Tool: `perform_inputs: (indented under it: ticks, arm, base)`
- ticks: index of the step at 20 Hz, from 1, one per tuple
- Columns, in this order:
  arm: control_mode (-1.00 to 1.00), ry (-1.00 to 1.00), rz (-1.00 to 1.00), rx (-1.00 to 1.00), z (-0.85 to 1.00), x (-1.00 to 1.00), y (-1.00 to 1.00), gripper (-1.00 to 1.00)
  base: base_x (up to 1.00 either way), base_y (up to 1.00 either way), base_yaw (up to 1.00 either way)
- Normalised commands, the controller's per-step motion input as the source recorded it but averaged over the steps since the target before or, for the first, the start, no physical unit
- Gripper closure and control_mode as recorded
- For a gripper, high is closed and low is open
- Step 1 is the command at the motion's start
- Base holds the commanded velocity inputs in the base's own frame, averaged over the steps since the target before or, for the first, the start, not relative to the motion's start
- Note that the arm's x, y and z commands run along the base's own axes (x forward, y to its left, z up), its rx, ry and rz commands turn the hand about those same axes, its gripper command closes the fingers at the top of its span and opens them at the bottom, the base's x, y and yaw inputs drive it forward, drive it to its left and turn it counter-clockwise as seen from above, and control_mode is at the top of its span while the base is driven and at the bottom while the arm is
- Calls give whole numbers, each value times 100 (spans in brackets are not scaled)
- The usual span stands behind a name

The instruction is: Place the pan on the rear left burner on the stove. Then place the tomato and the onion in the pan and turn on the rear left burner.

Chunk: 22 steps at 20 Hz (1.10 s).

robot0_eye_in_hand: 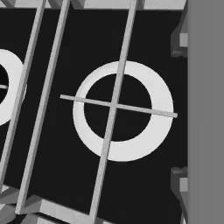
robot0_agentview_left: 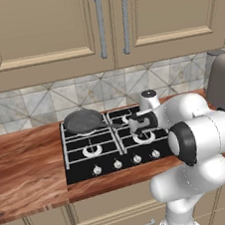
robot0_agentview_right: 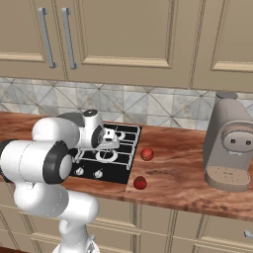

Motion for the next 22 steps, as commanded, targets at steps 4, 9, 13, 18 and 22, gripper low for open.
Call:
perform_inputs:
  ticks: [4,9,13,18,22]
  arm:
    - [-100,0,-10,0,1,-12,-50,-100]
    - [-100,0,-9,3,0,-22,-47,-100]
    - [-100,0,-8,6,0,-36,-42,-100]
    - [-100,0,-5,9,5,-47,-31,-100]
    - [-100,0,-2,5,19,-21,-22,-100]
  base:
    - [0,0,0]
    - [0,0,0]
    - [0,0,0]
    - [0,0,0]
    - [0,0,0]
